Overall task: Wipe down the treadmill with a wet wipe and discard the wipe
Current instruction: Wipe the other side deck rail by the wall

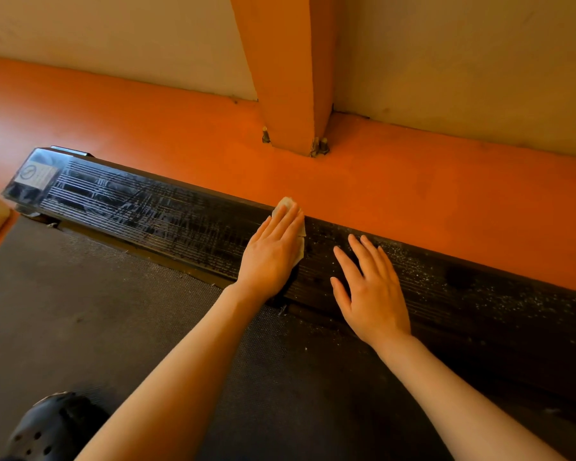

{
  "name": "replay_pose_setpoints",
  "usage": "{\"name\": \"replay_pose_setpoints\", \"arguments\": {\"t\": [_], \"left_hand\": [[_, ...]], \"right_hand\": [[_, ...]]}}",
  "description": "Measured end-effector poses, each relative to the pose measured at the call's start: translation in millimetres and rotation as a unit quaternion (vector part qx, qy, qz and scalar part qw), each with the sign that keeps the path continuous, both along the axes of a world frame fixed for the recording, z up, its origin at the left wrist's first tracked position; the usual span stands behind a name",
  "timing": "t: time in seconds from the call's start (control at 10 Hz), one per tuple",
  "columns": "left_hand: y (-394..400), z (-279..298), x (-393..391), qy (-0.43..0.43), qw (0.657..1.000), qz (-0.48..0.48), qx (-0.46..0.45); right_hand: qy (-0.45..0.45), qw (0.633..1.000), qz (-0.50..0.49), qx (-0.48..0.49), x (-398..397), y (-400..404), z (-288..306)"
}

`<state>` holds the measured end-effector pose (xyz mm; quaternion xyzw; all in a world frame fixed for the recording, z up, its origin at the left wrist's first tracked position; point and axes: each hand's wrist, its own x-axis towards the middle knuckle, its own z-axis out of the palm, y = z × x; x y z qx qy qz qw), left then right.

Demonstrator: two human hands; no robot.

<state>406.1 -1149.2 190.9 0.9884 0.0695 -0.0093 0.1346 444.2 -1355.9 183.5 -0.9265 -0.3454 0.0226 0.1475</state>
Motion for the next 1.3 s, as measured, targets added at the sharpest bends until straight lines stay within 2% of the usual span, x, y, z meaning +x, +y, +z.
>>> {"name": "replay_pose_setpoints", "arguments": {"t": [0.3,0.6,0.8,0.9,1.0,1.1,1.2,1.3], "left_hand": [[-24.6,1.3,-79.0,0.018,0.999,-0.011,-0.044],[-13.7,2.3,8.1,0.032,0.998,-0.058,0.026],[11.4,5.9,-5.1,0.020,0.998,-0.054,0.027],[43.6,6.9,-17.3,0.026,0.999,-0.012,0.043],[79.0,5.9,-21.9,0.059,0.994,0.085,0.046],[98.0,7.3,-12.7,0.060,0.990,0.124,0.041],[93.0,11.6,0.4,0.045,0.995,0.077,0.042],[64.9,11.4,9.6,0.043,0.998,-0.018,0.042]], "right_hand": [[0.005,1.000,-0.005,0.006,-0.9,0.0,1.6],[0.008,1.000,0.001,0.010,-0.7,-1.2,0.4],[0.004,1.000,0.000,0.002,-0.4,-1.4,-0.4],[0.001,1.000,-0.001,0.002,-0.6,-0.9,-0.2],[-0.003,1.000,-0.004,0.002,-0.8,-0.6,-0.9],[-0.003,1.000,-0.004,0.001,-1.4,-0.4,-1.8],[-0.006,1.000,-0.006,-0.004,-1.0,0.6,-1.5],[-0.007,1.000,-0.006,-0.008,-1.4,1.1,-0.4]]}}
